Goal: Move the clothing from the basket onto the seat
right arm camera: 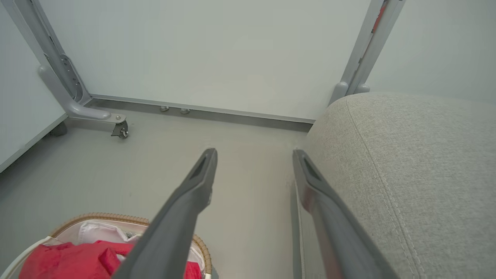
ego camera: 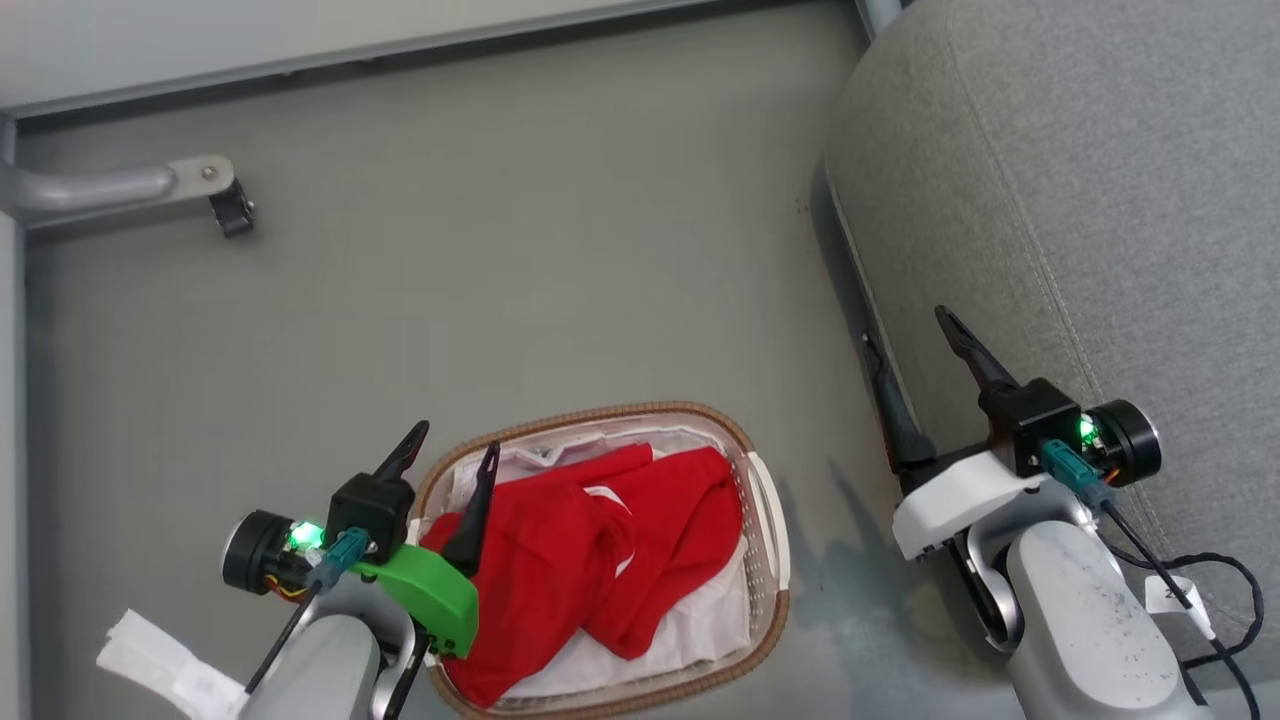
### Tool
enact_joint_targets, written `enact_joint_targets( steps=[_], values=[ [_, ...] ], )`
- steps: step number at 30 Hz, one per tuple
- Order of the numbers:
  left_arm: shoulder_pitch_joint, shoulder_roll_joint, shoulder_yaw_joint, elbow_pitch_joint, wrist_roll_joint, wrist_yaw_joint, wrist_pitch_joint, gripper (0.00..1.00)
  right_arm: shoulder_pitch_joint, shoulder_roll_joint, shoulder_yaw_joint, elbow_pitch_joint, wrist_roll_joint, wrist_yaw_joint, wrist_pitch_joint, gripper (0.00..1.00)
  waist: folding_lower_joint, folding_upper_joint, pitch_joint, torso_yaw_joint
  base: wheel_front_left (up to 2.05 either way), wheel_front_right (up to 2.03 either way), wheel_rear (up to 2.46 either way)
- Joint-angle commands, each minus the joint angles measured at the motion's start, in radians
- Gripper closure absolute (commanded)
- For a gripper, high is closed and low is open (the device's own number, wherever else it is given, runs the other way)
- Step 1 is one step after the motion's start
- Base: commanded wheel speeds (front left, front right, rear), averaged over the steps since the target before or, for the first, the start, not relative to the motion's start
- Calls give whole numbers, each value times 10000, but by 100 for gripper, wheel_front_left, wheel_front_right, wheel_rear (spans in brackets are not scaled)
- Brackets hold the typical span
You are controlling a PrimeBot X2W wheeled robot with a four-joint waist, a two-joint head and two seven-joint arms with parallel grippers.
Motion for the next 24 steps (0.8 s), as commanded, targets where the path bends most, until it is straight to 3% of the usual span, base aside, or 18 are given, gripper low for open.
enact_joint_targets(
  steps=[1,13,24],
  values=[
    [-422,128,-247,192,-140,-27,-11,0,-202,3,60,-31,-72,-6,-43,0,-1,0,1250,-512,0,0,0],
    [-2692,109,-2898,2504,-1289,-28,-10,0,-570,20,341,-257,171,-6,-45,0,-1,0,2684,-995,0,0,0],
    [-4207,-46,-5158,5072,-2257,-27,105,0,-336,17,612,-203,318,-6,-43,0,-1,0,3355,-1443,0,0,0]
  ],
)
